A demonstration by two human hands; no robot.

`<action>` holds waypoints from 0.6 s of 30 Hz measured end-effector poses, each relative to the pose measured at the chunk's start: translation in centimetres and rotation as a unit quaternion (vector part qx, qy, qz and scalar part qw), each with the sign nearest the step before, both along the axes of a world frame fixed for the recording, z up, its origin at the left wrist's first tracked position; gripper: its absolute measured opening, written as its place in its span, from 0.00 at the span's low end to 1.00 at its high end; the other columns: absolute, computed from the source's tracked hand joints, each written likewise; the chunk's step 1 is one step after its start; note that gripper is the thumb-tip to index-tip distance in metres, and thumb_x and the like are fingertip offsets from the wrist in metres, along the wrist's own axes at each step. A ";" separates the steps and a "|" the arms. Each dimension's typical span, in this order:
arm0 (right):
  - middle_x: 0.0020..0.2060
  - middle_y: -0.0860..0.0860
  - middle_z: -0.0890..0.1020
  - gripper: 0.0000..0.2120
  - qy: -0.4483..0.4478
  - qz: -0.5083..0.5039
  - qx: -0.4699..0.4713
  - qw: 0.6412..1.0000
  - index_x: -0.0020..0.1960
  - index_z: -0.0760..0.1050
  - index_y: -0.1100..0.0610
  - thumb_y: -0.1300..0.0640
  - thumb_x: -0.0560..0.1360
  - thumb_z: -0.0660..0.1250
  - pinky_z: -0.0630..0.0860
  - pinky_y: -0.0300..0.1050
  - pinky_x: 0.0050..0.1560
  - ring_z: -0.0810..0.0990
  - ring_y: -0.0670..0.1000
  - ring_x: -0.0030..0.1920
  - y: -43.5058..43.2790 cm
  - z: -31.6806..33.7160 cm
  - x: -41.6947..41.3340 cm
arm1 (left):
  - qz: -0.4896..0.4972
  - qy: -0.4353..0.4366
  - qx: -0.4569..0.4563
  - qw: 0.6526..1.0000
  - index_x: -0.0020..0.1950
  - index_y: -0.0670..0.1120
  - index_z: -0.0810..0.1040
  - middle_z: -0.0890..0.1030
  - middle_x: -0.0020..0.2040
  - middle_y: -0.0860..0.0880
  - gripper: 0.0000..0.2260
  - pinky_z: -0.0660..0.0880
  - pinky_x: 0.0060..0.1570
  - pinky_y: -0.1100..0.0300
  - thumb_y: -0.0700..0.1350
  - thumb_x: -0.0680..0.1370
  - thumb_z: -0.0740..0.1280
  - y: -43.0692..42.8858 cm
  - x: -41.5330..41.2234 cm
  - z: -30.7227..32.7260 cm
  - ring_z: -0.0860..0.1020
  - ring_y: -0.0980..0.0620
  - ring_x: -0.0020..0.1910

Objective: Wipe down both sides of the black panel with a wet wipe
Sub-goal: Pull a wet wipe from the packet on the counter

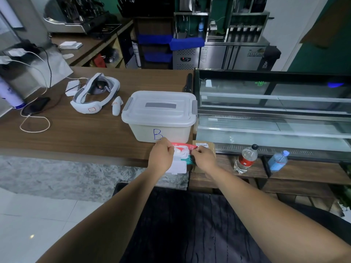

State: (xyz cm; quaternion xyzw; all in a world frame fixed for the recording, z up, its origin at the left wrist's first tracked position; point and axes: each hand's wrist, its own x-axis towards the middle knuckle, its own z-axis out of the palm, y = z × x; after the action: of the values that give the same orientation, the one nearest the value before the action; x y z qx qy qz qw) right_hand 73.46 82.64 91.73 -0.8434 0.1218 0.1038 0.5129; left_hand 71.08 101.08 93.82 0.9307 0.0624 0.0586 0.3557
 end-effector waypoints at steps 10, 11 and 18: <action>0.40 0.49 0.81 0.11 -0.018 0.030 -0.053 0.998 0.46 0.79 0.58 0.53 0.82 0.65 0.67 0.42 0.36 0.77 0.49 0.41 0.3 -0.1 0.0 | 0.124 -0.008 -0.265 0.956 0.47 0.42 0.73 0.81 0.41 0.47 0.07 0.74 0.39 0.61 0.42 0.82 0.60 1.6 -0.6 0.2 0.79 0.50 0.40; 0.40 0.48 0.81 0.11 -0.017 0.031 -0.058 0.998 0.47 0.79 0.58 0.53 0.82 0.64 0.67 0.42 0.36 0.77 0.48 0.40 0.3 -0.1 0.0 | 0.138 -0.009 -0.299 0.944 0.45 0.39 0.73 0.79 0.38 0.47 0.08 0.75 0.39 0.56 0.41 0.81 0.59 1.7 -0.5 0.3 0.78 0.49 0.39; 0.38 0.47 0.79 0.12 -0.015 0.017 -0.065 0.998 0.41 0.75 0.54 0.53 0.83 0.64 0.65 0.43 0.34 0.75 0.45 0.38 0.4 -0.3 0.0 | 0.187 0.005 -0.559 0.808 0.57 0.39 0.75 0.83 0.54 0.39 0.05 0.84 0.51 0.51 0.38 0.84 0.62 2.5 -0.7 1.6 0.84 0.45 0.51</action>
State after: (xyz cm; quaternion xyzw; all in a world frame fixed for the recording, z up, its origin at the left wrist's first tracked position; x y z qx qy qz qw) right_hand 73.51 83.01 91.46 -0.8786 0.1062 0.0918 0.4564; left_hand 70.42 103.62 95.41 0.5413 0.2589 0.0743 0.7965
